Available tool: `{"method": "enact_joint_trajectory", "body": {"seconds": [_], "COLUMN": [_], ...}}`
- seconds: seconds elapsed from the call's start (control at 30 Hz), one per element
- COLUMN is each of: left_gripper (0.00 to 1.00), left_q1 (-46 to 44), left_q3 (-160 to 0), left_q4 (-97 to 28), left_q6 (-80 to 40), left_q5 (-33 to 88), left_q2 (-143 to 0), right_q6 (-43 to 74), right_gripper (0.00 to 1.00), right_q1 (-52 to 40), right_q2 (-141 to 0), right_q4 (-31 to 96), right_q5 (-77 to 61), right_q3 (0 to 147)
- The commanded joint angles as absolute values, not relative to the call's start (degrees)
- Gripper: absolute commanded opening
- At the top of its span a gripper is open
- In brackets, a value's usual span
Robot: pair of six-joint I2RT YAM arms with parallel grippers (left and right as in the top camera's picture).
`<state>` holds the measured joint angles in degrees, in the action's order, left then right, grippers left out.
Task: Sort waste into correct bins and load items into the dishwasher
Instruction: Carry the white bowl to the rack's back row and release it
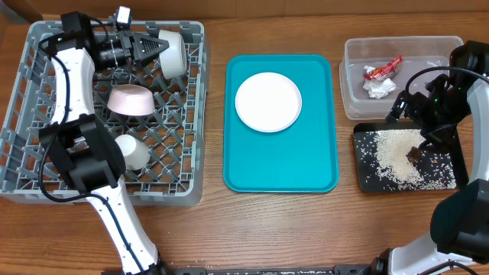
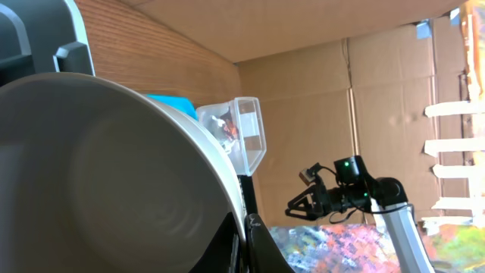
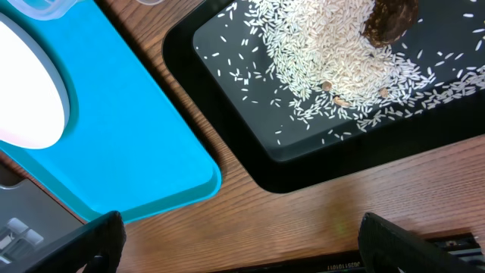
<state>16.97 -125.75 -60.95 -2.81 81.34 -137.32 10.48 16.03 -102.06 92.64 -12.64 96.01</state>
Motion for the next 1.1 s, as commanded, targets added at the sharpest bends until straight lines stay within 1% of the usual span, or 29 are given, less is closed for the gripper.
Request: {"method": "enact_joint_trajectory", "body": {"seconds": [0.0, 0.37, 0.8, 1.07], "left_gripper": [0.04, 0.04, 0.04, 0.04], "left_q1": [18.0, 19.5, 18.6, 17.7], "left_q3": [-125.7, -125.7, -125.7, -125.7], "left_q4": [-60.8, -59.3, -59.1, -58.4], "left_q6": [-1.7, -1.2, -1.9, -1.9], "left_q5": [83.7, 83.4, 85.1, 82.2], "left_q2": [-138.2, -138.3, -138.3, -138.4], "right_q6": [10.2, 10.0, 9.5, 9.6], "right_gripper": [1.00, 1.00, 1.00, 1.00], "right_q1": [15.8, 15.8, 15.8, 15.8], "right_q2": [-100.2, -100.2, -100.2, -100.2], "right_q4": [92.7, 92.7, 92.5, 92.5], "right_q5": [-12.5, -12.4, -12.4, -12.5], "right_q3": [96.8, 96.8, 96.8, 96.8]}}
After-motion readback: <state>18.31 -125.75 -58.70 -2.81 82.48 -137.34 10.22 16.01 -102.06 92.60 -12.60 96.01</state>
